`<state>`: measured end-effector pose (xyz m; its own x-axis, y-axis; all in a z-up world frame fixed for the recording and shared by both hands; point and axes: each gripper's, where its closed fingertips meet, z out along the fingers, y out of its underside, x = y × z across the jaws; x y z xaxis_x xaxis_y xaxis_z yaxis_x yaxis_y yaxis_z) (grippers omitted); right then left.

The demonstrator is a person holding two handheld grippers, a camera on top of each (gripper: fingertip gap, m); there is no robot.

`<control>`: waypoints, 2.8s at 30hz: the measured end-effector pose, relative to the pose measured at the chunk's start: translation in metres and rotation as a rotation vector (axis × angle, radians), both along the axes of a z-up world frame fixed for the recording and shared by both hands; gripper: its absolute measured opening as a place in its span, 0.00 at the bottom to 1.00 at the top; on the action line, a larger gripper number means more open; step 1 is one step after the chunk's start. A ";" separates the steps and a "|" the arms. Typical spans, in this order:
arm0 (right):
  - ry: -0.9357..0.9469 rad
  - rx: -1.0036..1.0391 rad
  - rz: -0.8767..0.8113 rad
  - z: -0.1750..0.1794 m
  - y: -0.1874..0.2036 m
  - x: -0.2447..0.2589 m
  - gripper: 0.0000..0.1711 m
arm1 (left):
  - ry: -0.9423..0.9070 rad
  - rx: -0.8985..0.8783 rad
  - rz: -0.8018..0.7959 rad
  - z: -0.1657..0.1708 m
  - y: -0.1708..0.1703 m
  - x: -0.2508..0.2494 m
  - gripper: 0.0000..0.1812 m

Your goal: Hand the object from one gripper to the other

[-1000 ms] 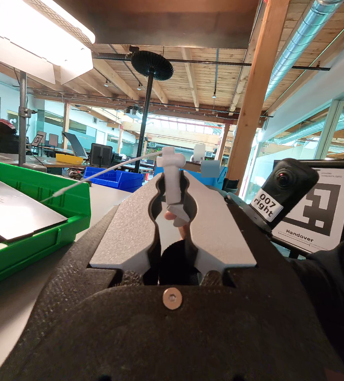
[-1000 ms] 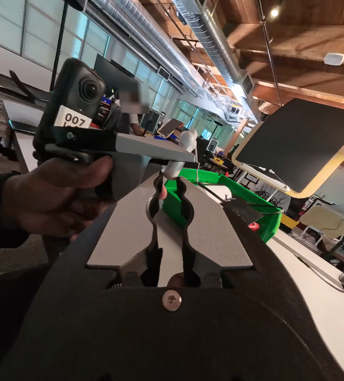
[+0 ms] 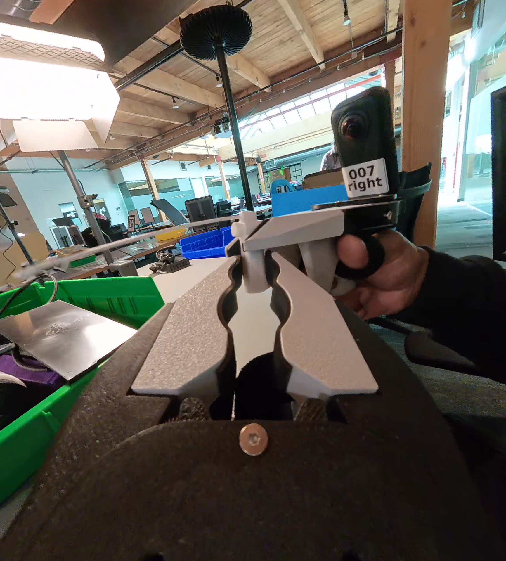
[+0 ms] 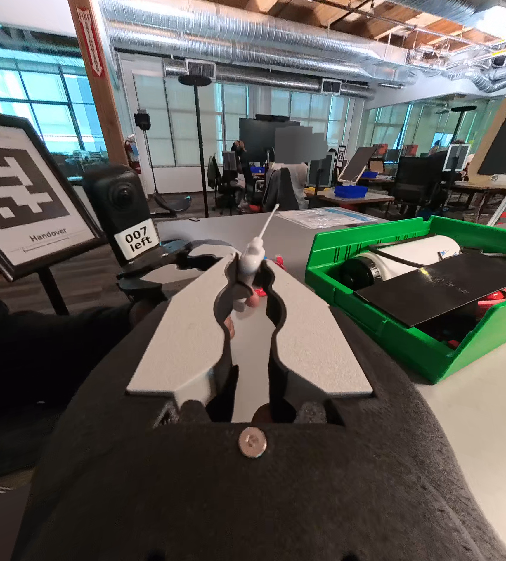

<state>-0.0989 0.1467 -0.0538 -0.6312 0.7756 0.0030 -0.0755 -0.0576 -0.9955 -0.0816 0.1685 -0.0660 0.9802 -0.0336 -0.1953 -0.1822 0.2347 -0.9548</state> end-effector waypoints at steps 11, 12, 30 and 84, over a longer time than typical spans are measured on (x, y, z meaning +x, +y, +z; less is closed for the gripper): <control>0.126 -0.384 0.082 0.024 0.007 0.002 0.08 | -0.331 0.061 -0.292 0.016 -0.017 0.000 0.17; 0.123 -0.387 0.082 0.022 0.005 0.001 0.08 | -0.362 0.060 -0.307 0.016 -0.017 -0.001 0.17; 0.097 -0.273 0.064 0.018 0.006 0.002 0.10 | -0.108 0.056 -0.068 0.009 -0.009 0.000 0.08; 0.055 -0.283 0.109 0.006 0.008 0.000 0.14 | 0.198 0.081 0.206 0.003 -0.005 -0.003 0.08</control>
<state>-0.0990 0.1543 -0.0473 -0.7157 0.6782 -0.1667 -0.1074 -0.3427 -0.9333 -0.0846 0.1635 -0.0634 0.9072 0.1854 -0.3775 -0.4149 0.2479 -0.8754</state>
